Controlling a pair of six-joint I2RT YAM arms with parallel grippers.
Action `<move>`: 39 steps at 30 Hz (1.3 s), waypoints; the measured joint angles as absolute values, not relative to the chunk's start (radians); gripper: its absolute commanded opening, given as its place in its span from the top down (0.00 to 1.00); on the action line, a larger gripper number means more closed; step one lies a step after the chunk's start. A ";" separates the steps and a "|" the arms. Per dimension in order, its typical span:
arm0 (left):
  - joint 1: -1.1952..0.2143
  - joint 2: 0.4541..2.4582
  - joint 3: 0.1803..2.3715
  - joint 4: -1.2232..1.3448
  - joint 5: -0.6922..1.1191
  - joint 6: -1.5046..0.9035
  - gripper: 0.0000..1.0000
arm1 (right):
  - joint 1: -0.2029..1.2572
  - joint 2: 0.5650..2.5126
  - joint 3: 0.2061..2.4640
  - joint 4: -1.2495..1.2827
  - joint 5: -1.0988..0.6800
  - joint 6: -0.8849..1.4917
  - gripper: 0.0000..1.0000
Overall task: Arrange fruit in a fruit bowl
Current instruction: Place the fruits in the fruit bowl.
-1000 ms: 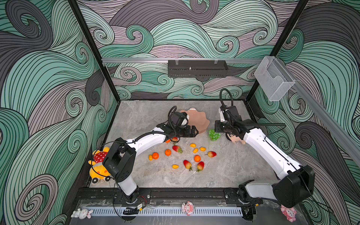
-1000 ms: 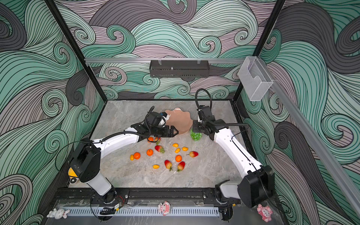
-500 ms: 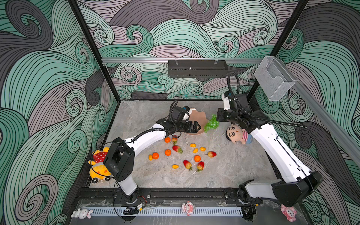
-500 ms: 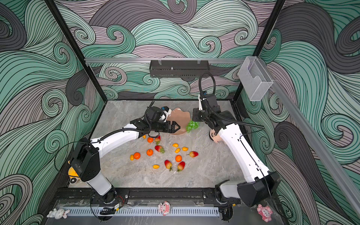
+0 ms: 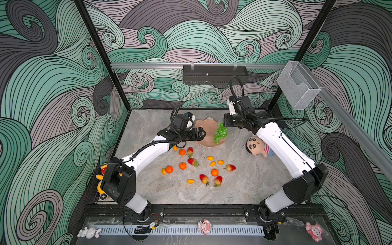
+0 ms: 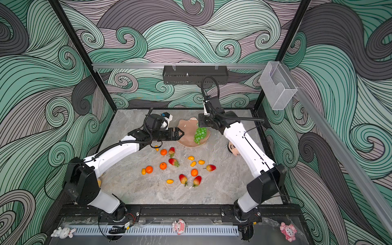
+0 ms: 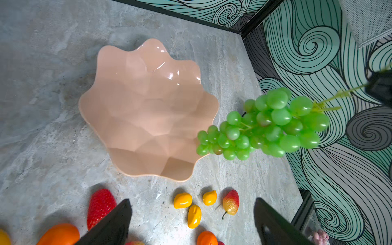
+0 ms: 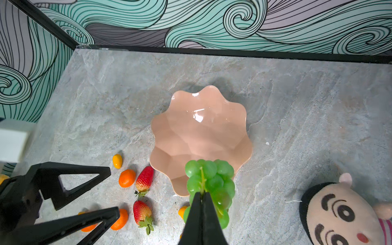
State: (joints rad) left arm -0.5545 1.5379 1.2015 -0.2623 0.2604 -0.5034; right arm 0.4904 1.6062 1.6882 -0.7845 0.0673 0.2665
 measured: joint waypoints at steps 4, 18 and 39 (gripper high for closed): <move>-0.549 1.527 1.170 -0.272 0.248 -0.504 0.07 | 0.515 1.664 1.713 -0.759 0.055 0.266 1.00; -0.543 1.502 1.108 -0.284 0.236 -0.508 0.06 | 0.556 1.814 1.765 -0.700 -0.021 0.275 1.00; -0.550 1.596 1.108 -0.255 0.259 -0.553 0.07 | 0.419 1.914 1.676 -0.670 0.024 0.300 1.00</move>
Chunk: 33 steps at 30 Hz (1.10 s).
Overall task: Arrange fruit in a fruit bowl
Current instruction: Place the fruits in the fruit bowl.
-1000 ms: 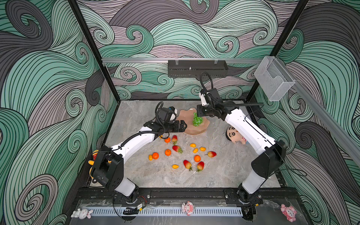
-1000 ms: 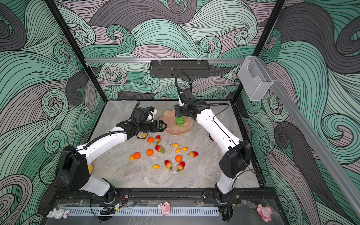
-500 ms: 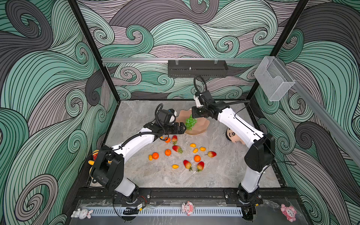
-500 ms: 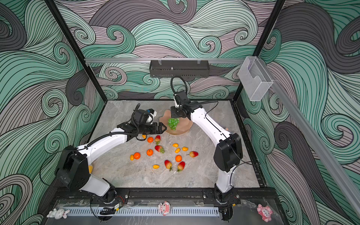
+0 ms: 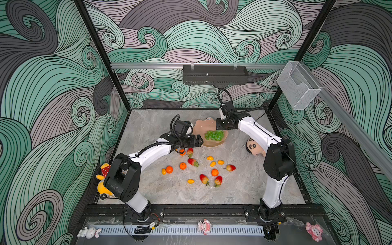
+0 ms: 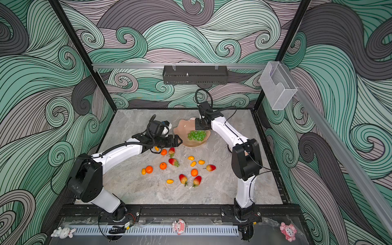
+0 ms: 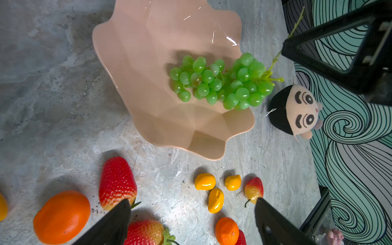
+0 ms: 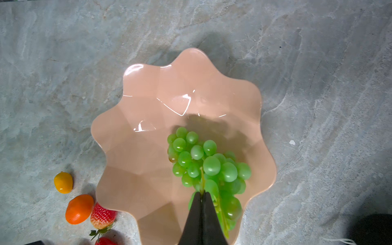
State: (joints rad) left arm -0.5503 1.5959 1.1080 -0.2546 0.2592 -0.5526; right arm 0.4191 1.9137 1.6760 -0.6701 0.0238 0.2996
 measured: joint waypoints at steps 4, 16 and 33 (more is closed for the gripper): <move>-0.583 1.614 1.109 -0.255 0.251 -0.550 0.07 | 0.401 1.916 1.676 -0.672 0.026 0.299 1.00; -0.637 1.652 1.158 -0.310 0.176 -0.553 0.07 | 0.400 1.923 1.662 -0.698 0.055 0.280 0.59; -0.651 1.332 0.980 -0.361 0.052 -0.588 0.06 | 0.503 1.493 1.313 -0.632 0.096 0.266 0.38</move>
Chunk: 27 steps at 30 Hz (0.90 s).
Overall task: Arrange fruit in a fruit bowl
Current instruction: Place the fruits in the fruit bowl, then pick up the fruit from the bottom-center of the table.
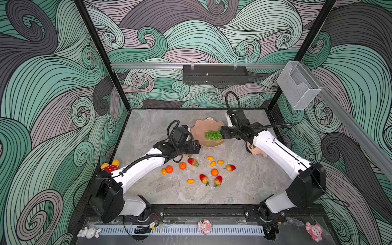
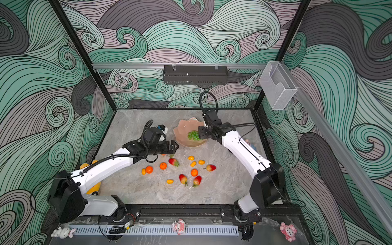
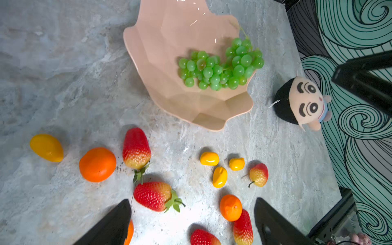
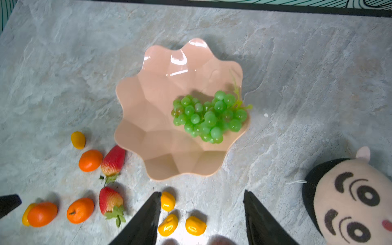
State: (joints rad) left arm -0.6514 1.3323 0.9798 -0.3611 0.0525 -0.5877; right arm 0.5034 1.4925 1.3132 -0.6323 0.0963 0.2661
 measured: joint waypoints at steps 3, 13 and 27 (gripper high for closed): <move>-0.652 1.289 0.937 -0.369 0.061 -0.589 0.06 | 0.529 1.444 1.228 -0.632 0.096 0.275 0.38; -0.707 1.137 0.754 -0.342 0.144 -0.597 0.06 | 0.622 1.279 1.005 -0.669 0.027 0.352 0.45; -0.770 0.956 0.640 -0.446 0.117 -0.720 0.07 | 0.877 1.267 0.893 -0.661 -0.087 0.433 0.52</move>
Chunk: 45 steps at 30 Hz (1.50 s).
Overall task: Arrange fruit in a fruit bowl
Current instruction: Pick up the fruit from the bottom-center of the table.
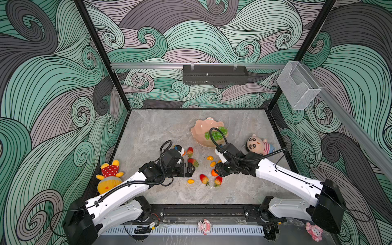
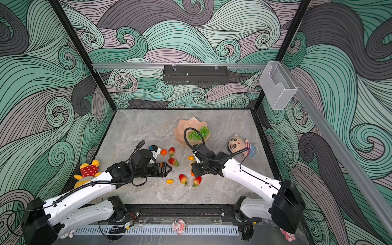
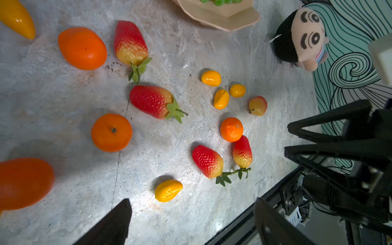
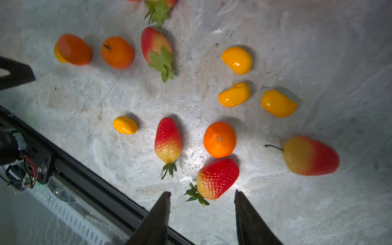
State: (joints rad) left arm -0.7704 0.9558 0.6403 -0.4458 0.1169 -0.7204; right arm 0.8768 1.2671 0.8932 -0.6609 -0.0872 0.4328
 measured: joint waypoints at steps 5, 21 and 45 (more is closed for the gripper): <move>-0.770 0.890 0.573 -0.458 0.113 -0.746 0.04 | 0.970 1.374 0.897 -0.616 -0.131 0.434 0.54; -0.733 0.856 0.569 -0.425 0.154 -0.769 0.03 | 1.018 1.585 0.955 -0.599 -0.178 0.403 0.58; -0.721 0.832 0.545 -0.435 0.138 -0.787 0.03 | 1.019 1.668 0.965 -0.583 -0.152 0.419 0.95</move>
